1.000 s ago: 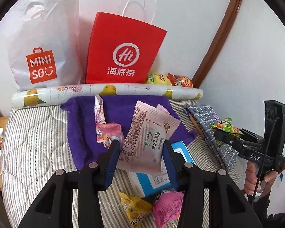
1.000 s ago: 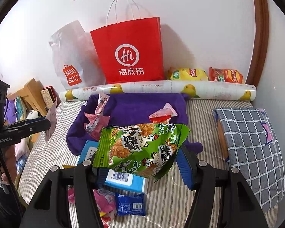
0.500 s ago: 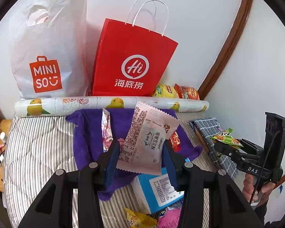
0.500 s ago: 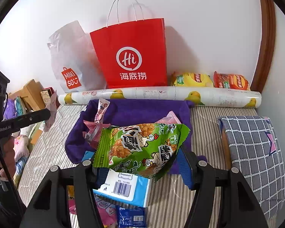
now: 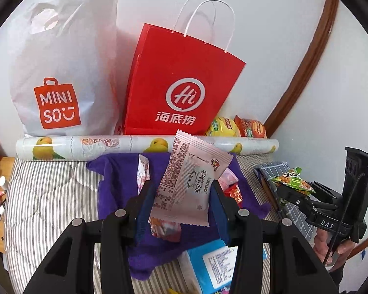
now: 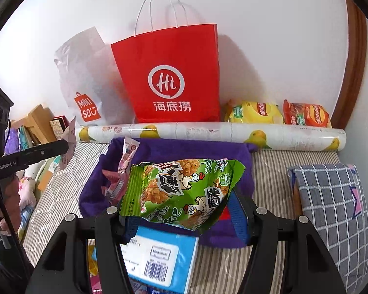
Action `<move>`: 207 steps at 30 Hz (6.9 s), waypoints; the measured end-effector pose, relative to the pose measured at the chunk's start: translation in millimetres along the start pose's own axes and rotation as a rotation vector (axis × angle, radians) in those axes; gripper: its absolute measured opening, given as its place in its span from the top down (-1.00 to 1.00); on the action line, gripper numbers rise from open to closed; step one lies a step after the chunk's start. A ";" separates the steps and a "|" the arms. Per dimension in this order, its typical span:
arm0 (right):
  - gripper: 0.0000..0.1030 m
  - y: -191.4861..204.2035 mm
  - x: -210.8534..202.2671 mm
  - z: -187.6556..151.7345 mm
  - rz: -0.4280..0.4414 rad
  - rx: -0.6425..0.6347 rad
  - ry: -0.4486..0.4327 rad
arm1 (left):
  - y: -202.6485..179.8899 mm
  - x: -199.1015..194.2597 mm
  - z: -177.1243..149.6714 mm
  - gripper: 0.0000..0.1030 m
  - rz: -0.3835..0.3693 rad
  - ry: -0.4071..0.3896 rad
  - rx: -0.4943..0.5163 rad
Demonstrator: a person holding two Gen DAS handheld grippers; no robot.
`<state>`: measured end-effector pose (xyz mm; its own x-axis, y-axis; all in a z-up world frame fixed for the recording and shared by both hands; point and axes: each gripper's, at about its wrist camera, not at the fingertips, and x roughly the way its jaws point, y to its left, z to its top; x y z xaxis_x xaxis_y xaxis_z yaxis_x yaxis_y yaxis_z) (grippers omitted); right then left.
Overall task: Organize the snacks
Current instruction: 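Carry the green bag over the towel with right while left carries the biscuit packet there, then open the right gripper over the towel while left releases the biscuit packet there, then reach the right gripper to the blue packet on the mattress and grasp it, then lift the blue packet with right while left grasps the yellow chip bag, then carry the blue packet over the towel with right while left carries the yellow chip bag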
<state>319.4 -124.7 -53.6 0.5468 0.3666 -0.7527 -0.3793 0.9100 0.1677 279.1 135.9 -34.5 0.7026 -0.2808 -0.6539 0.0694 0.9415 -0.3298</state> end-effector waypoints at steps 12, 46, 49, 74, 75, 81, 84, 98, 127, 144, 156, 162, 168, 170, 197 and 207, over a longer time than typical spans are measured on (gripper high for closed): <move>-0.20 -0.2 51.1 20.2 0.035 -0.010 0.025 | 18.8 48.7 14.6 0.15 0.025 0.046 -0.064; -0.22 5.3 161.6 -16.8 0.030 -0.098 0.300 | 47.7 143.4 -3.1 0.15 0.064 0.313 -0.147; -0.27 6.9 159.7 -16.0 0.025 -0.107 0.304 | 47.8 144.5 -2.9 0.15 0.059 0.323 -0.152; -0.63 -3.0 -5.1 -47.1 -0.064 0.047 0.059 | -12.3 30.1 -19.9 -0.19 0.079 0.191 -0.012; -0.63 -3.0 -10.7 -55.2 -0.067 0.052 0.059 | -13.0 24.9 -24.8 -0.19 0.077 0.190 -0.011; -0.62 -7.7 -28.7 -100.4 -0.042 0.089 0.113 | -13.5 -2.1 -61.2 -0.19 0.077 0.211 -0.033; -0.62 -8.9 -30.8 -121.4 -0.013 0.108 0.153 | -15.3 -12.0 -76.4 -0.19 0.088 0.217 -0.036; -0.62 -0.8 10.4 -173.3 0.101 0.125 0.274 | -7.3 -28.2 -133.3 -0.19 0.143 0.258 -0.055; -0.02 -26.9 -0.9 -182.3 -0.069 0.041 0.247 | 16.4 -22.9 -155.1 -0.19 0.137 0.275 -0.114; -0.16 -29.4 8.1 -202.5 -0.130 0.022 0.206 | -2.6 -19.6 -170.5 -0.26 0.032 0.265 -0.087; -0.16 -28.0 4.9 -208.8 -0.135 0.007 0.164 | -2.8 18.2 -172.2 -0.23 -0.003 0.305 -0.113; -0.16 -27.7 4.7 -209.4 -0.136 0.005 0.155 | 3.4 29.4 -176.7 -0.18 -0.033 0.317 -0.147; -0.16 -27.3 6.2 -208.1 -0.139 0.003 0.158 | 7.5 33.8 -180.2 -0.05 -0.074 0.314 -0.175; -0.17 -27.7 6.7 -207.3 -0.137 0.008 0.162 | 7.8 31.0 -180.1 -0.03 -0.072 0.302 -0.171; -0.06 -17.5 -39.3 -166.1 -0.130 0.040 0.087 | 3.2 -42.7 -143.6 -0.01 -0.026 0.142 -0.127; -0.06 -12.1 -47.0 -106.5 -0.128 0.040 0.027 | -11.0 -52.0 -100.4 -0.01 -0.013 0.080 -0.078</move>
<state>218.7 -173.5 -88.1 0.5684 0.2418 -0.7864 -0.2774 0.9562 0.0936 170.7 121.4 -65.2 0.6426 -0.3102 -0.7005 0.0212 0.9212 -0.3885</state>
